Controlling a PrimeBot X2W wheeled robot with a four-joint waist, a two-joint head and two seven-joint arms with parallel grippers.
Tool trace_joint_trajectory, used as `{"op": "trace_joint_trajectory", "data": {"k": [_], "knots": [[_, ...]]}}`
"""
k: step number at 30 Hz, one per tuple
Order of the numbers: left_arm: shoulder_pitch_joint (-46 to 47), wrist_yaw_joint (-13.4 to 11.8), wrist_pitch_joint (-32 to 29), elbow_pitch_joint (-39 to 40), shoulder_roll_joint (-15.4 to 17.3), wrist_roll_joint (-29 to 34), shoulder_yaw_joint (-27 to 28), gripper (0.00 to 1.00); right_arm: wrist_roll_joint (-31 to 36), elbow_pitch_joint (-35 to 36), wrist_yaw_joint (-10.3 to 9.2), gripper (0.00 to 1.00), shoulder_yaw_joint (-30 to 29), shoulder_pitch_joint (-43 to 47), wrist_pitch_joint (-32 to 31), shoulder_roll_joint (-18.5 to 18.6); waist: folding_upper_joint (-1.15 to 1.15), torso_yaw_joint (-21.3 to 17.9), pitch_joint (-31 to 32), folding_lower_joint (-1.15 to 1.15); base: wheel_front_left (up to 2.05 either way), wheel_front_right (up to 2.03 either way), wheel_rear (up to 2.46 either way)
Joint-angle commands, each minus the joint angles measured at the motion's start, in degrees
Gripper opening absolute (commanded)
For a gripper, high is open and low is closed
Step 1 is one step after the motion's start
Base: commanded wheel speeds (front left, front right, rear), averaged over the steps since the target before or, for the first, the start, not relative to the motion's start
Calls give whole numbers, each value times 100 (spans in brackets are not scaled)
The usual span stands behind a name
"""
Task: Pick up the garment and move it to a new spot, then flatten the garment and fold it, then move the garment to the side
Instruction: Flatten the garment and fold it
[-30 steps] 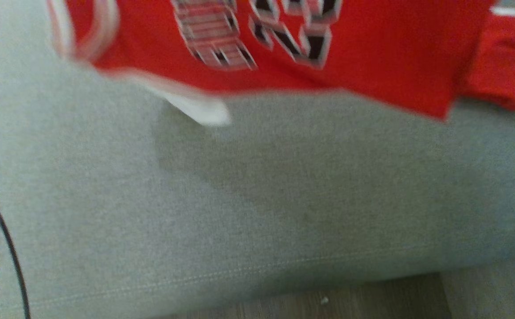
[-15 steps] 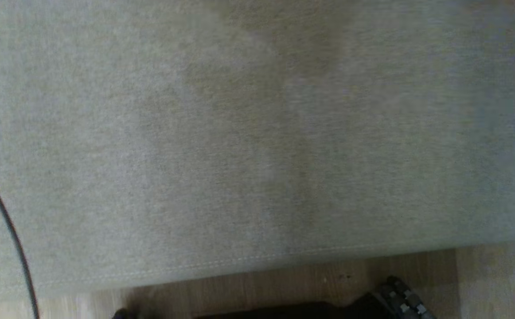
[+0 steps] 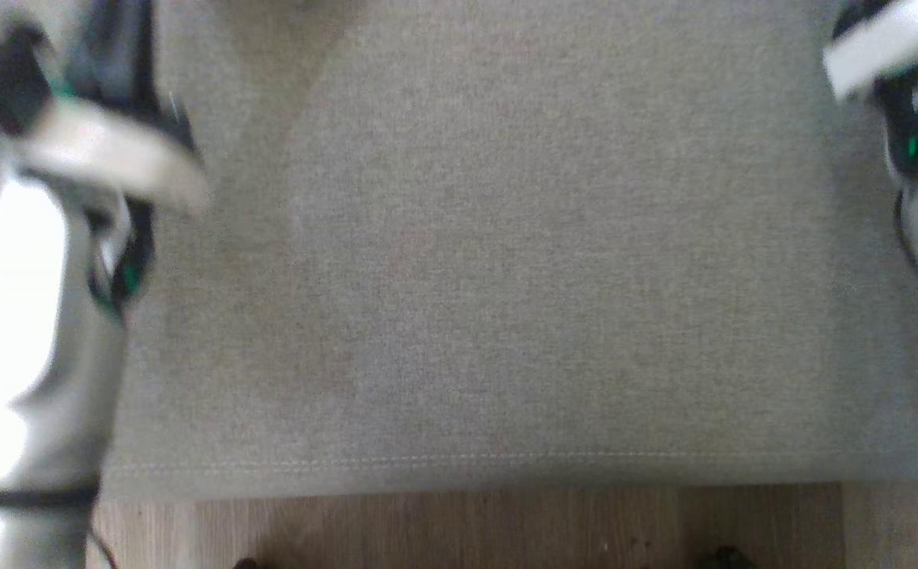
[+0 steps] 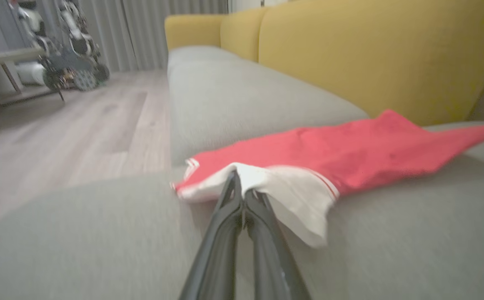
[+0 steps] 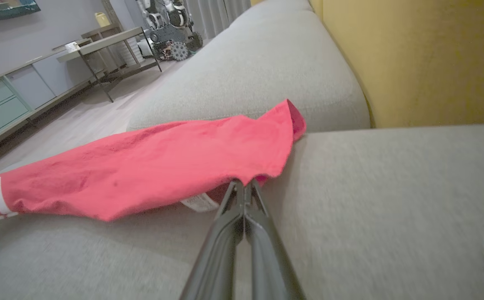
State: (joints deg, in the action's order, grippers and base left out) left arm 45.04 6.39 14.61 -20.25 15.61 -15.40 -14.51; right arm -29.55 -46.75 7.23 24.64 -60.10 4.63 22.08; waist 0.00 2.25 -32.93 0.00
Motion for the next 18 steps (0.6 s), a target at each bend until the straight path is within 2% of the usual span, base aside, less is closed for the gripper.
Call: {"op": "trace_joint_trajectory", "data": {"k": [1, 5, 10, 18], "knots": [[-594, 37, -124, 404, 352, -233, 127, 0, -413, 504, 25, 0, 82, 566, -253, 212, 0, -64, 422, 0, 0, 0, 0], [-1496, 20, -320, 767, 419, -510, 183, 0, -781, 971, 25, 0, -10, 1339, -502, 451, 0, -124, 649, 0, 0, 0, 0], [-2742, -170, -755, 1562, 473, -901, 313, 0, -1035, 1826, 25, 0, -341, 2662, -832, 672, 0, -212, 1040, 0, 0, 0, 0], [-4323, -504, -1752, 2941, 648, -1374, 358, 0, -764, 3091, 25, 0, -1343, 4485, -1388, 650, 0, -260, 1523, 0, 0, 0, 0]]}}
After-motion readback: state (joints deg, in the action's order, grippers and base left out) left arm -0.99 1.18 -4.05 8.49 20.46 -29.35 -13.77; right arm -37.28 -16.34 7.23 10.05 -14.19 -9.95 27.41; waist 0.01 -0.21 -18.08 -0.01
